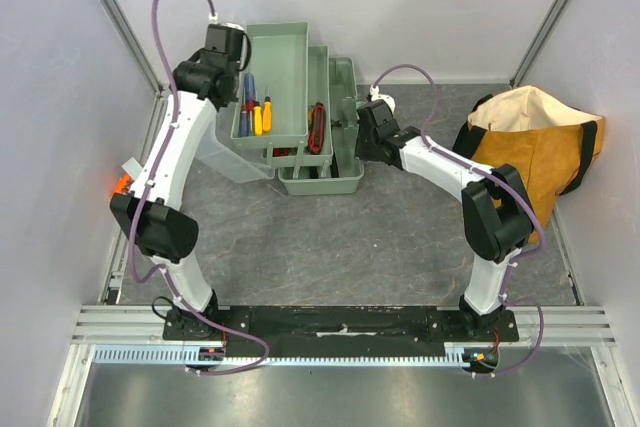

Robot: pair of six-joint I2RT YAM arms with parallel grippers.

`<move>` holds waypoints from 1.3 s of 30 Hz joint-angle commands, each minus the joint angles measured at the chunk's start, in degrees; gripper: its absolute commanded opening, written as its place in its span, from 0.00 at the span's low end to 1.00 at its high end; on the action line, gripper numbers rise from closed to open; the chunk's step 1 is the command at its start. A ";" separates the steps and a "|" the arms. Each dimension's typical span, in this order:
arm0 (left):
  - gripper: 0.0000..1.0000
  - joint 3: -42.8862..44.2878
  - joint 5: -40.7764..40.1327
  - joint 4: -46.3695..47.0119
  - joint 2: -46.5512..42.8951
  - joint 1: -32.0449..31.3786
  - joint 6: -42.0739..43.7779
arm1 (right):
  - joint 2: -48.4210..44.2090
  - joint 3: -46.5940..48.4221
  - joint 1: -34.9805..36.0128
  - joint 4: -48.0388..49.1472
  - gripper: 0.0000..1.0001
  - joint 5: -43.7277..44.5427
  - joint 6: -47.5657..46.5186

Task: Pack the tool kit

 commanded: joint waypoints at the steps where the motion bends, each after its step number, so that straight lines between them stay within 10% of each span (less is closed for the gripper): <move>1: 0.02 6.38 -3.88 4.02 -0.07 -6.82 0.10 | 4.16 -1.02 2.55 -0.35 0.00 -7.34 3.68; 13: 0.02 10.33 -18.30 5.95 5.64 -18.43 6.68 | 5.30 -1.54 2.55 0.44 0.01 -6.72 5.36; 22: 0.02 8.76 -27.09 12.01 7.84 -22.39 14.24 | 3.19 -4.18 2.29 4.21 0.40 -10.50 4.39; 39: 0.02 7.79 -32.63 18.08 10.13 -25.55 21.36 | -11.66 -9.28 -5.01 8.17 0.68 -9.27 7.29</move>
